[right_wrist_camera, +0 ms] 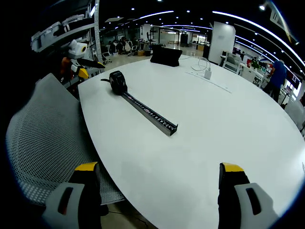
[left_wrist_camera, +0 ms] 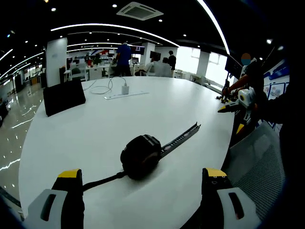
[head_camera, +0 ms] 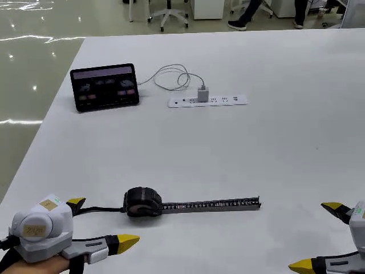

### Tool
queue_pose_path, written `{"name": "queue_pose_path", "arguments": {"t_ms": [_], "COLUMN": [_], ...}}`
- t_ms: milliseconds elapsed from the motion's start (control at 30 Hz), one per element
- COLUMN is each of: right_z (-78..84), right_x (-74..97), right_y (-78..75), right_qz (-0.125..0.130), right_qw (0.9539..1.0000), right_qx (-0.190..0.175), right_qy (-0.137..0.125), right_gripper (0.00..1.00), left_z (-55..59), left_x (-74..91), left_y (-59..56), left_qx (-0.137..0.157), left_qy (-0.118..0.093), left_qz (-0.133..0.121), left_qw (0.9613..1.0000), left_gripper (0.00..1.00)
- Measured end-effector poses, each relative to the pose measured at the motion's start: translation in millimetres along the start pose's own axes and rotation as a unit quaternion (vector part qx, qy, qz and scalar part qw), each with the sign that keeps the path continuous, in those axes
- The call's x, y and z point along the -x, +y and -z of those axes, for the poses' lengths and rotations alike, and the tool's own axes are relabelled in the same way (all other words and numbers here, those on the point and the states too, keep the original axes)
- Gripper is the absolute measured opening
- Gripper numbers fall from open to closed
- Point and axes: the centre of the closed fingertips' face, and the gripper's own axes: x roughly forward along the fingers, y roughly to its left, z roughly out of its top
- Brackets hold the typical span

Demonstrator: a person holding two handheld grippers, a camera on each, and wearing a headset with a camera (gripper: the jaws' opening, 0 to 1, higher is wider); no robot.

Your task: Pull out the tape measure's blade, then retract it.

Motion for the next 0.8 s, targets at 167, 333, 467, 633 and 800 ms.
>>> {"name": "queue_pose_path", "arguments": {"t_ms": [167, 333, 467, 633, 800], "right_z": [-9.9, -16.2, -21.9, -26.2, -29.2], "right_x": [-2.0, -6.4, -11.4, -22.3, -34.6], "right_y": [-1.4, -1.9, -4.3, -7.7, -11.2], "right_qz": [0.000, -0.003, -0.005, -0.017, -0.033], "right_qw": [1.0000, 1.0000, 0.9999, 0.9993, 0.9977], "right_qx": [-0.001, 0.000, 0.012, 0.031, 0.053], "right_qy": [-0.001, -0.004, -0.001, 0.012, 0.027], "right_gripper": [1.00, 1.00, 0.99, 0.99, 0.99], "left_z": [-4.4, -7.6, -9.7, -12.2, -12.6], "left_x": [-3.1, -4.5, -8.1, -15.0, -26.4], "left_y": [0.1, 1.4, 2.8, 4.9, 11.6], "left_qx": [0.005, 0.015, 0.018, 0.037, 0.055], "left_qy": [0.007, 0.005, 0.006, 0.003, 0.005], "left_qz": [0.002, 0.003, -0.002, -0.029, -0.063], "left_qw": [1.0000, 0.9999, 0.9998, 0.9989, 0.9965], "left_gripper": [1.00, 1.00, 1.00, 1.00, 1.00]}}
